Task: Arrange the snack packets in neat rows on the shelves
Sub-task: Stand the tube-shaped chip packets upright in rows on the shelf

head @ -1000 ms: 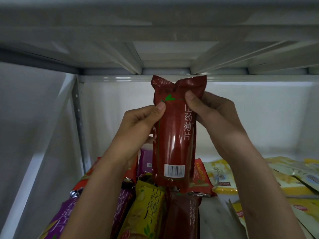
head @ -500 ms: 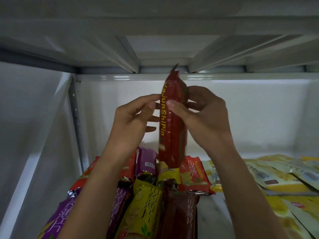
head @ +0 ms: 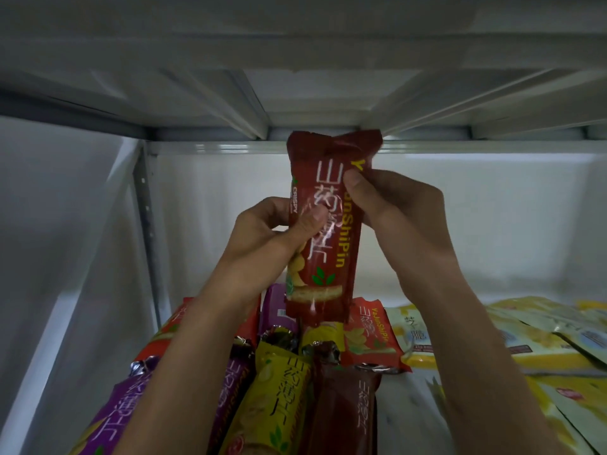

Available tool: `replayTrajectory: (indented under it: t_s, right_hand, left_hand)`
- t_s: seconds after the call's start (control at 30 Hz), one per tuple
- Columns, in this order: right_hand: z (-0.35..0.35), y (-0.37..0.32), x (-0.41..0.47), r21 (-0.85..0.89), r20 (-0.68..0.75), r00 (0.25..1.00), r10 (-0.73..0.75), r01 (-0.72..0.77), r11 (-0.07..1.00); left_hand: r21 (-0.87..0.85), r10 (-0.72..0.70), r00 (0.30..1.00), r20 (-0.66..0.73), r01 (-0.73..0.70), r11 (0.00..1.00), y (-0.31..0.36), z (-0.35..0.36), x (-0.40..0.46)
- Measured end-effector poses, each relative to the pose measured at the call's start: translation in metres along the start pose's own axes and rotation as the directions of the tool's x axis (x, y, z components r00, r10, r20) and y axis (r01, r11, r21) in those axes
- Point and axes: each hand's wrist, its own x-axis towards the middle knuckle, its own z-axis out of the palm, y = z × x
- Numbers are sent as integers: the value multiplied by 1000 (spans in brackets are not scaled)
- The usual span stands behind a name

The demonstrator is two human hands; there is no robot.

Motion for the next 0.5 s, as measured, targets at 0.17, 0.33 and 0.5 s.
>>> replayTrajectory:
  t_s: [0.17, 0.33, 0.5]
  right_hand:
    - [-3, 1, -2, -47, -9, 998, -57, 56, 997]
    - [-5, 2, -3, -33, 44, 999, -31, 32, 999]
    - [-3, 0, -4, 37, 143, 989, 35, -40, 999]
  left_hand:
    - [35, -14, 1000, 27, 13, 999, -1, 2, 1]
    - [-111, -51, 994, 93, 62, 992, 1, 6, 0]
    - [-216, -33, 999, 1, 32, 976, 2, 6, 0]
